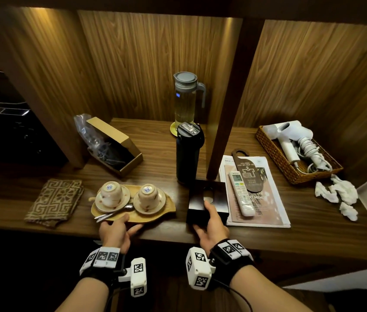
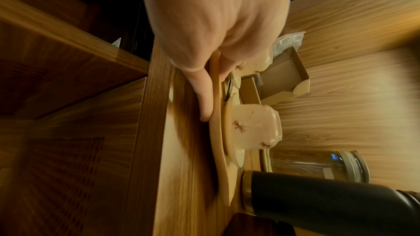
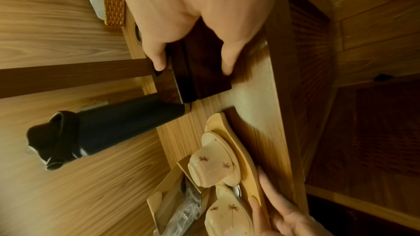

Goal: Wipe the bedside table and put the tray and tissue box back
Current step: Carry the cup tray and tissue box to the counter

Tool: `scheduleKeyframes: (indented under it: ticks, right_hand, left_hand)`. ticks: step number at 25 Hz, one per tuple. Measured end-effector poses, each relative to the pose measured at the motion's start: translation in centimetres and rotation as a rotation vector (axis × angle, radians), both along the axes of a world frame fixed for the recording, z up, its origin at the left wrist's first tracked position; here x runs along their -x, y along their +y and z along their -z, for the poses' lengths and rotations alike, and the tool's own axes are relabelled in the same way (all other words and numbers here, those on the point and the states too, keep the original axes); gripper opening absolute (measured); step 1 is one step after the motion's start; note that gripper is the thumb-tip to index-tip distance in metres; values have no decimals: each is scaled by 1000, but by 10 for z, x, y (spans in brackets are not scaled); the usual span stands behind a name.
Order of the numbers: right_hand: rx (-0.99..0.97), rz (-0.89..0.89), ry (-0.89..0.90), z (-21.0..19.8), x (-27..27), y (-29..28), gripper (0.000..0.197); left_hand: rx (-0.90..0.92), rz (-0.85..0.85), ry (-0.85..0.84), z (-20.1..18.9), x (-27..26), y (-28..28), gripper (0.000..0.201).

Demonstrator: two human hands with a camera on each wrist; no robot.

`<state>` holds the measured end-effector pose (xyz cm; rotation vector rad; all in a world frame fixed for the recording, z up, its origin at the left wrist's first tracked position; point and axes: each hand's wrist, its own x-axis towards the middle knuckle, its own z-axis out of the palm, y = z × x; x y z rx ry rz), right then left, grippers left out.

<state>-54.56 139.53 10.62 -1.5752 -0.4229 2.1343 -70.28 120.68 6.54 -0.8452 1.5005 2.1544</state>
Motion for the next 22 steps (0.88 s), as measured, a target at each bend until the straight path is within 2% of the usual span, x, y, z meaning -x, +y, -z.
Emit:
scheduleKeyframes:
  ticks: [3, 5, 12, 17, 19, 22]
  right_hand:
    - [-26, -17, -21, 1, 0, 6, 83]
    - [-30, -47, -38, 4, 2, 9, 86]
    - [31, -184, -47, 11, 3, 18, 90]
    - [79, -186, 4, 12, 1, 21, 100]
    - [90, -171, 24, 14, 0, 23, 102]
    - [98, -152, 40, 17, -1, 24, 95]
  left_hand:
    - [47, -10, -31, 5, 3, 0, 59]
    - [96, -1, -53, 6, 5, 0, 55]
    - [269, 83, -102, 5, -1, 5, 8]
    - [234, 64, -138, 13, 4, 11, 32]
    - [252, 102, -171, 11, 5, 13, 35]
    - [330, 120, -152, 8, 5, 13, 36]
